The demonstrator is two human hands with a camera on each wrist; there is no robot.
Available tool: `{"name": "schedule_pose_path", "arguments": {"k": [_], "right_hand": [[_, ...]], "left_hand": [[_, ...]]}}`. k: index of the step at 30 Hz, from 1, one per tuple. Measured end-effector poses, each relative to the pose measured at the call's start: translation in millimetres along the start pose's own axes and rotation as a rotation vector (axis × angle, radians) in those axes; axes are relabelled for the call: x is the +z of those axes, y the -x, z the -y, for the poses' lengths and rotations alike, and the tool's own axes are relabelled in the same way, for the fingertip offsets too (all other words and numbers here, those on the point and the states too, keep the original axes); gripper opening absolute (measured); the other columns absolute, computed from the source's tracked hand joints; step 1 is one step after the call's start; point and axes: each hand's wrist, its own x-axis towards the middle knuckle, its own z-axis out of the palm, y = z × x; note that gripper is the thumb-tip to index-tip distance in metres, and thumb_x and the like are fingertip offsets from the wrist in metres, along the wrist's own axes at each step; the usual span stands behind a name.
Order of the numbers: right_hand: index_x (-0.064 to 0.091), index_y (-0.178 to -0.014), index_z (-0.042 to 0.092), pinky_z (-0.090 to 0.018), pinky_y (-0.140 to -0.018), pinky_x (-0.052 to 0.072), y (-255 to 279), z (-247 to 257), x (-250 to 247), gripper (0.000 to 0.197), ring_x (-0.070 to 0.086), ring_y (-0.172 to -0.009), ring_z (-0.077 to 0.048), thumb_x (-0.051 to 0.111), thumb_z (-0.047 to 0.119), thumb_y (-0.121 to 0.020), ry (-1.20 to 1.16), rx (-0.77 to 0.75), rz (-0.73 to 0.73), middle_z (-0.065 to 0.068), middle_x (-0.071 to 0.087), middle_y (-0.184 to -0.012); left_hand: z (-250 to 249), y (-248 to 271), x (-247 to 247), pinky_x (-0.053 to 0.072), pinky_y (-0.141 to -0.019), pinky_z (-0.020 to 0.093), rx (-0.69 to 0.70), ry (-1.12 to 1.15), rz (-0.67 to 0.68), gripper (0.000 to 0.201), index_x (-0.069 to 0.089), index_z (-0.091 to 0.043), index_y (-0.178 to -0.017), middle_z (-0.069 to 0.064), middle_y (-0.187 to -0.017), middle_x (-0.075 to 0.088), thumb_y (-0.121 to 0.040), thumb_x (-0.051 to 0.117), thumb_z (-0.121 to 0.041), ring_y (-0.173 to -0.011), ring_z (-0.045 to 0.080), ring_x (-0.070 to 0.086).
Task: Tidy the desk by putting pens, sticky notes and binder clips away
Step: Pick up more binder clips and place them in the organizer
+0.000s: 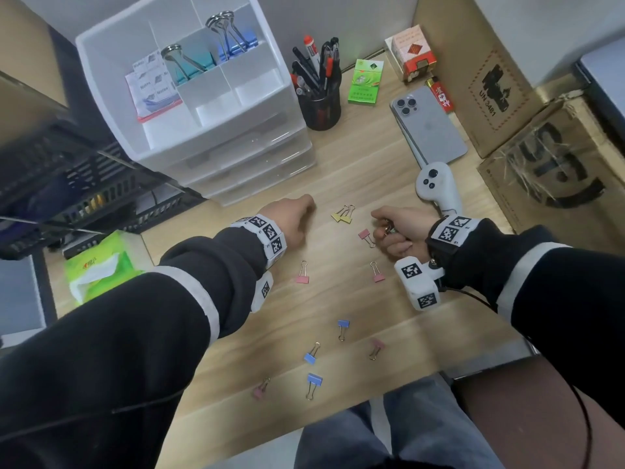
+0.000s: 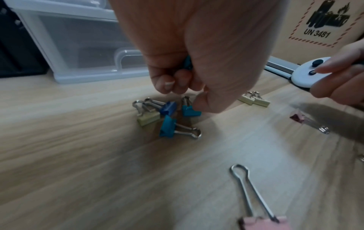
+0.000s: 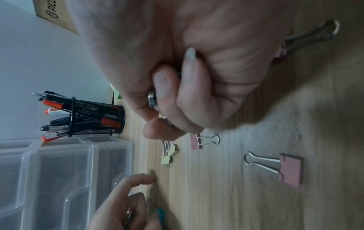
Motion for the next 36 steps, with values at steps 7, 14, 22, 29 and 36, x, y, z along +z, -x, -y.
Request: {"name": "schedule_pose_path", "arguments": {"k": [7,14,22,29,36], "right_hand": [[0.038,-0.067,0.019,-0.014,-0.024,0.017,2.9,-6.7,-3.6,0.037,0.027,-0.029,-0.006,0.049,0.032,-0.100,-0.077,0.019,0.036,-0.002,0.047,-0.052],[0.038,-0.068,0.019,-0.015,-0.024,0.016,-1.9,-17.4,-9.6,0.036,0.026,-0.030,-0.005,0.050,0.032,-0.099,-0.047,-0.019,0.011,-0.001,0.046,-0.053],[0.038,-0.069,0.019,-0.015,-0.024,0.017,3.1,-19.4,-10.2,0.035,0.026,-0.031,-0.005,0.050,0.033,-0.099,-0.004,-0.035,0.004,-0.001,0.045,-0.055],[0.038,-0.067,0.019,-0.013,-0.025,0.015,6.8,-18.4,-18.0,0.037,0.025,-0.030,-0.005,0.049,0.032,-0.100,-0.001,-0.050,-0.011,0.000,0.045,-0.053],[0.037,-0.066,0.020,-0.013,-0.025,0.015,5.4,-19.0,-12.3,0.039,0.027,-0.032,-0.006,0.049,0.036,-0.100,-0.011,-0.035,-0.022,0.001,0.044,-0.052]], "left_hand": [[-8.3,0.3,0.4,0.055,-0.071,0.037,0.003,0.053,-0.049,0.046,0.048,-0.023,-0.119,0.002,-0.095,0.064,-0.076,0.063,-0.022,-0.082,0.027,0.063],[6.8,9.2,6.5,0.051,-0.074,0.032,0.033,-0.025,0.014,0.047,0.051,-0.022,-0.122,-0.002,-0.099,0.058,-0.078,0.063,-0.008,-0.085,0.025,0.059],[-3.5,2.4,10.4,0.055,-0.087,0.038,0.034,-0.047,-0.051,0.028,0.062,-0.021,-0.115,0.002,-0.112,0.066,-0.088,0.061,-0.019,-0.099,0.027,0.064],[-8.0,0.3,13.2,0.053,-0.089,0.038,-0.029,-0.040,-0.036,0.018,0.067,-0.015,-0.108,0.005,-0.112,0.068,-0.092,0.059,-0.018,-0.101,0.029,0.064],[-20.0,14.5,6.0,0.049,-0.066,0.021,-0.110,0.395,-0.175,0.022,0.067,-0.004,-0.095,0.001,-0.088,0.070,-0.098,0.051,-0.018,-0.076,0.017,0.063]]}}
